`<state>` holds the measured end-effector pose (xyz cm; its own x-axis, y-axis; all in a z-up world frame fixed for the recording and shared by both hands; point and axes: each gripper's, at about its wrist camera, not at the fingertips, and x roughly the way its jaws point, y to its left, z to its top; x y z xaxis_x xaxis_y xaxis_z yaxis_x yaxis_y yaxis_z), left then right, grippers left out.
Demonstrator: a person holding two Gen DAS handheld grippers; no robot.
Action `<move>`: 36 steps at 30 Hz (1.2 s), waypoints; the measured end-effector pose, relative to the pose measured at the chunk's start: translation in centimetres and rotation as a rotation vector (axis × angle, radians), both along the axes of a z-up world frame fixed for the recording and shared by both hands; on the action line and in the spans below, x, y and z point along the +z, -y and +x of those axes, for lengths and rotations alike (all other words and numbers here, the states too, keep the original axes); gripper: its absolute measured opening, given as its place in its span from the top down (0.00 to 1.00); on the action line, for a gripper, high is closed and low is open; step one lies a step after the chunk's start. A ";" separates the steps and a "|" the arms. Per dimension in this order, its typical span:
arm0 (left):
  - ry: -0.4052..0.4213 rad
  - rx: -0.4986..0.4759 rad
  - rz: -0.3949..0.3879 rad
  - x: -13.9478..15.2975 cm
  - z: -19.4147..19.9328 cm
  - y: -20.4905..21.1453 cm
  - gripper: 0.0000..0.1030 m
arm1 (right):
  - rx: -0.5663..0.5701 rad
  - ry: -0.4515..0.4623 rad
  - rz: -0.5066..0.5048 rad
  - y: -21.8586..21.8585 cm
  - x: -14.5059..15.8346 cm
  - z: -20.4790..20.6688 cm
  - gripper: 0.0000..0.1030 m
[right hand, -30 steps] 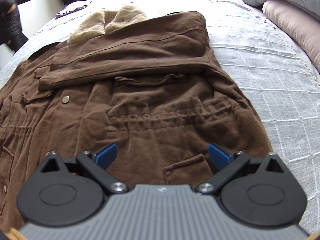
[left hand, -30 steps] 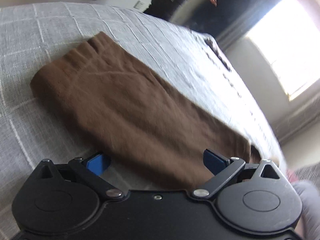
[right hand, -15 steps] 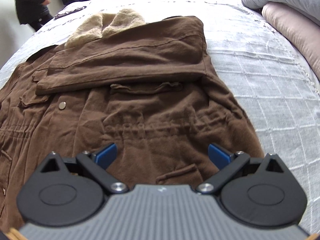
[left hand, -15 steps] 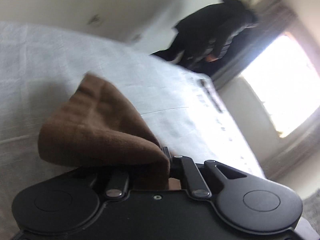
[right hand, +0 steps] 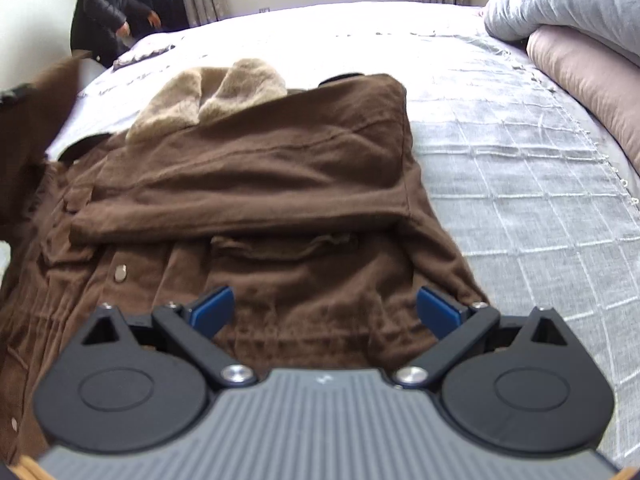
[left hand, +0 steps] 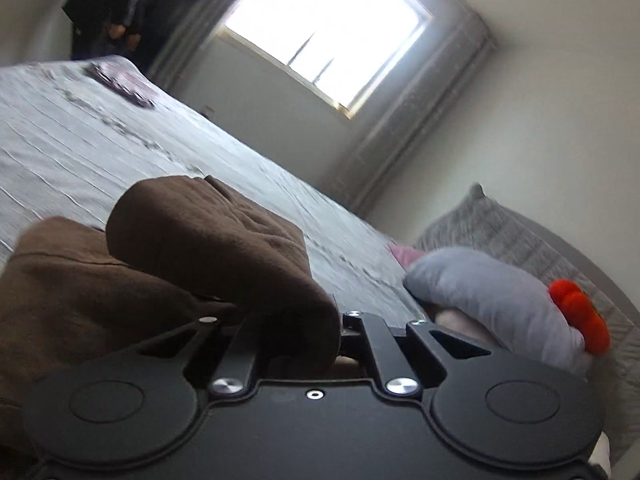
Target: Fold large clothes
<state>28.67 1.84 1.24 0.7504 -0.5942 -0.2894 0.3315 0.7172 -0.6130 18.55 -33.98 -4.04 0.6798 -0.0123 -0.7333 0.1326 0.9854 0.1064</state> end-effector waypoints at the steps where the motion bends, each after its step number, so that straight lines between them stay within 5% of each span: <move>1: -0.025 -0.052 0.014 -0.9 -0.1 2.2 0.92 | -0.005 0.008 0.014 0.3 0.0 0.1 0.03; 4: -0.168 -0.229 0.125 -4.7 0.2 8.3 0.89 | -0.022 0.015 0.049 1.0 -0.2 0.5 0.03; 6: -0.324 -0.339 0.272 -8.2 0.5 11.2 0.60 | -0.027 0.010 0.057 1.2 -0.5 0.7 0.03; 7: -0.346 -0.373 0.332 -9.4 0.1 12.0 0.56 | -0.026 0.006 0.057 1.2 -0.6 0.8 0.03; 9: -0.223 -0.428 0.372 -9.6 -1.9 11.7 0.39 | -0.017 -0.002 0.053 1.1 -0.7 0.8 0.03; 12: -0.198 -0.483 0.409 -7.9 -3.4 10.0 0.16 | 0.018 -0.005 0.045 0.6 -0.6 0.7 0.03; 16: -0.176 -0.413 0.407 -5.4 -4.0 4.3 0.15 | 0.034 -0.009 0.028 -0.4 -0.2 1.5 0.03; 23: -0.208 -0.144 0.394 -3.9 -2.9 -8.6 0.14 | 0.035 0.042 0.071 -1.4 1.2 2.6 0.03; 29: -0.344 0.035 0.324 -7.9 0.4 -15.4 0.17 | 0.023 0.052 0.284 0.1 -0.2 4.6 0.06; 32: -0.390 0.052 0.232 -10.2 1.5 -16.5 0.18 | 0.025 0.058 0.369 0.2 -1.5 5.9 0.20; 36: -0.384 0.027 0.169 -11.5 2.3 -16.2 0.36 | -0.009 0.025 0.351 -0.2 -3.4 7.9 0.31</move>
